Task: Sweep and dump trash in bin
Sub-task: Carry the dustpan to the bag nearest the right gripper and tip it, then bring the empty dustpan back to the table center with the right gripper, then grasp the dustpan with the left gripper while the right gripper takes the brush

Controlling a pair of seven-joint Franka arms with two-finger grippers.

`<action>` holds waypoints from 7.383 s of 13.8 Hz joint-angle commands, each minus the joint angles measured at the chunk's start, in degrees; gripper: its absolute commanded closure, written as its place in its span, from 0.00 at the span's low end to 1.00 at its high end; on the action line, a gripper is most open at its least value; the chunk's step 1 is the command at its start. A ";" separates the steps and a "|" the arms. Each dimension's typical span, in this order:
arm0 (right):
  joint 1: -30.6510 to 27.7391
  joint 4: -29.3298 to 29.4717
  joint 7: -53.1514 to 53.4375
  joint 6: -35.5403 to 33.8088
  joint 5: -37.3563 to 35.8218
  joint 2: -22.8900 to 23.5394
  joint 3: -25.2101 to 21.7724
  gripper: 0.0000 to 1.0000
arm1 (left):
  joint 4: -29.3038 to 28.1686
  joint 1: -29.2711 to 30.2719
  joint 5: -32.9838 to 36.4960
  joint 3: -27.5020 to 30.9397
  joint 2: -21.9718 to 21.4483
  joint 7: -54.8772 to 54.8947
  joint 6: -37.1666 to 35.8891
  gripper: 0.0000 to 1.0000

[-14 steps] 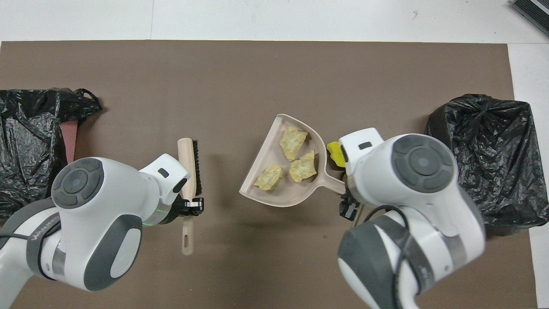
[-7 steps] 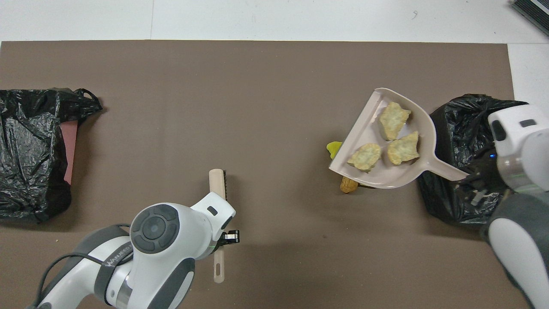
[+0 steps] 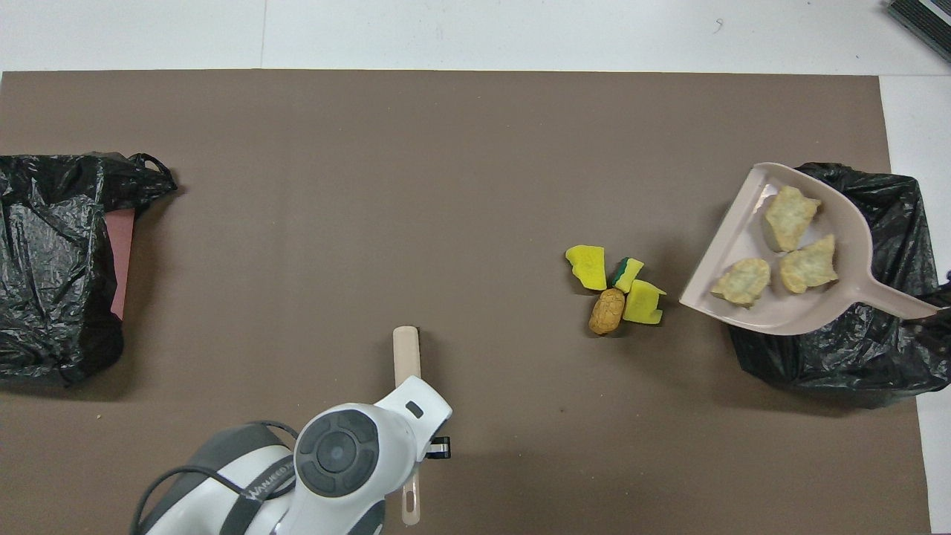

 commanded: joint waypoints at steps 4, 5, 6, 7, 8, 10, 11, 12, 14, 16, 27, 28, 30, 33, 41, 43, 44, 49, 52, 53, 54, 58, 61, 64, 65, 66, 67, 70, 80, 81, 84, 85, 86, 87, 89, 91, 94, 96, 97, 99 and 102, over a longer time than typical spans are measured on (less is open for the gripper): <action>-1.66 -0.12 -11.02 3.59 -15.86 0.01 1.02 1.00 | 0.81 0.20 0.76 1.22 -0.47 -1.23 0.63 0.00; -1.22 -0.39 -12.78 3.59 -18.41 0.01 1.37 1.00 | 2.04 2.38 0.76 1.22 -0.29 -0.62 -0.15 0.00; -0.43 -1.09 -13.93 3.94 -19.91 0.01 1.38 1.00 | 3.27 5.10 0.85 1.22 -0.29 1.47 -1.38 0.00; -0.08 -1.70 -14.11 4.99 -21.06 -0.17 1.38 1.00 | 4.59 7.47 0.76 1.22 -0.29 4.45 -2.52 0.00; -0.07 -1.97 -14.55 5.26 -22.55 -0.17 1.55 1.00 | 5.82 9.67 0.85 1.22 -0.29 7.09 -3.40 0.00; 2.20 -1.97 -15.26 5.26 -26.33 -0.17 1.55 1.00 | 8.02 14.59 0.94 1.22 -0.20 11.05 -3.85 0.00; 2.21 -1.89 -15.26 5.26 -26.78 -0.17 1.55 1.00 | 8.82 16.53 1.46 1.31 -0.20 13.16 -4.20 0.00; 2.30 -1.71 -15.26 4.83 -27.30 -0.17 1.55 1.00 | 9.69 18.38 3.55 1.31 -0.20 15.18 -4.81 0.00; 2.30 -0.57 -15.17 3.60 -28.54 -0.17 1.73 1.00 | 13.55 23.03 5.07 1.31 0.76 20.62 -7.79 0.00; 2.82 2.84 -14.21 -1.21 -27.58 -0.60 2.42 1.00 | 18.82 27.69 5.07 1.31 2.08 27.65 -12.79 0.00; 4.75 8.05 51.44 -12.59 5.88 1.22 23.68 1.00 | 42.11 47.31 5.42 1.75 7.00 47.37 -32.66 0.00; 7.63 8.39 59.80 -11.10 6.96 3.50 24.14 1.00 | 44.92 48.27 5.42 1.84 8.14 47.20 -34.33 0.00; 14.40 8.66 75.37 -6.27 7.06 8.95 24.23 1.00 | 50.90 49.60 6.47 1.84 10.78 46.93 -37.32 0.00; 22.76 9.45 95.51 2.67 7.14 18.35 24.23 1.00 | 56.54 49.60 7.53 1.93 14.12 44.92 -39.97 0.00; 37.62 30.53 122.90 8.95 7.08 41.83 23.70 1.00 | 57.60 48.46 10.61 1.49 14.04 43.50 -40.94 0.00; 38.94 30.55 122.99 10.35 5.91 42.81 23.79 1.00 | 57.25 48.45 10.61 1.40 13.87 43.68 -41.03 0.00; 39.30 30.55 122.99 10.45 5.83 43.42 23.79 1.00 | 56.64 48.46 10.61 1.40 13.52 43.68 -41.03 0.00; 38.86 28.45 123.17 16.33 5.83 43.69 24.05 0.70 | 55.41 48.46 10.61 1.40 12.90 43.68 -41.21 0.00; 39.04 27.56 122.55 15.72 5.83 43.25 24.05 0.54 | 53.39 48.37 10.61 1.31 11.58 43.68 -41.21 0.00; 39.04 26.77 122.55 15.72 5.83 42.99 24.05 0.42 | 52.34 48.45 10.52 1.31 11.06 43.85 -40.77 0.00; 39.30 26.68 122.55 14.94 5.74 42.55 24.05 0.33 | 51.89 48.54 10.52 1.31 10.70 43.33 -40.59 0.00; 39.04 19.42 121.42 12.73 6.70 34.14 24.23 0.00 | 51.80 47.85 10.52 1.22 11.31 43.15 -40.07 0.00; 39.30 8.43 121.06 12.73 12.56 23.86 24.49 0.00 | 50.76 43.37 10.52 1.31 12.63 40.35 -37.27 0.00; 42.29 0.08 121.33 12.91 18.02 17.69 25.02 0.00 | 49.78 38.37 10.43 1.22 14.56 34.31 -34.10 0.00; 43.42 -3.08 121.06 13.26 20.13 15.50 25.11 0.00 | 49.69 36.17 10.52 1.31 15.61 31.92 -32.87 0.00; 45.26 -6.25 121.06 13.87 22.41 13.30 25.02 0.00 | 49.61 34.32 10.43 1.31 16.49 30.33 -31.64 0.00; 46.32 -8.11 121.32 13.96 23.92 12.41 25.11 0.00 | 49.43 33.35 10.43 1.22 17.20 28.75 -30.32 0.00; 50.01 -13.64 122.81 19.11 24.46 12.40 25.02 0.00 | 47.76 27.65 10.08 1.22 19.65 22.53 -26.29 0.00; 52.57 -17.09 125.19 25.04 24.55 13.72 25.11 0.48 | 37.74 19.55 9.46 0.96 23.18 17.24 -9.93 0.00; 52.66 -17.09 125.19 25.21 24.89 13.72 25.02 0.56 | 36.61 19.37 9.46 0.87 23.35 15.92 -8.18 0.00; 52.75 -16.74 125.37 26.36 26.04 14.51 25.02 1.00 | 36.24 17.43 9.38 0.96 24.32 14.95 -6.84 0.00; 52.75 -16.22 125.63 26.36 26.04 14.77 25.02 1.00 | 36.33 17.52 8.94 0.96 24.32 13.37 -6.84 0.00; 52.66 -15.52 125.80 25.83 26.04 15.21 25.02 1.00 | 36.33 17.60 8.67 0.96 24.41 13.10 -6.84 0.00; 52.57 -15.33 125.20 25.65 25.87 15.30 24.93 1.00 | 36.51 17.52 8.58 0.96 24.59 13.09 -6.75 0.00; 52.14 -15.33 124.75 24.61 25.08 14.43 24.76 1.00 | 38.00 17.43 8.58 0.96 27.39 12.57 -6.49 0.02; 51.70 -15.77 123.53 21.18 24.64 12.33 24.49 1.00 | 38.53 17.17 8.67 0.96 27.93 12.13 -6.84 0.74; 47.58 -16.82 119.50 14.08 24.02 6.45 24.49 1.00 | 42.30 17.43 8.93 1.05 29.50 12.48 -7.80 1.00; 43.98 -17.79 116.33 9.50 24.02 2.31 24.49 1.00 | 44.15 17.96 9.37 1.05 29.77 12.65 -9.12 1.00; 41.44 -17.97 115.97 7.65 24.02 1.08 24.49 1.00 | 44.50 18.13 9.37 1.13 29.60 12.65 -9.39 1.00; 35.82 -18.06 114.83 4.31 23.15 -0.69 24.49 1.00 | 44.25 18.48 9.29 1.22 28.55 12.65 -9.83 1.00; 28.43 -18.06 110.61 2.71 18.94 -1.84 24.49 1.00 | 42.93 18.75 9.37 1.57 25.48 13.79 -13.34 1.00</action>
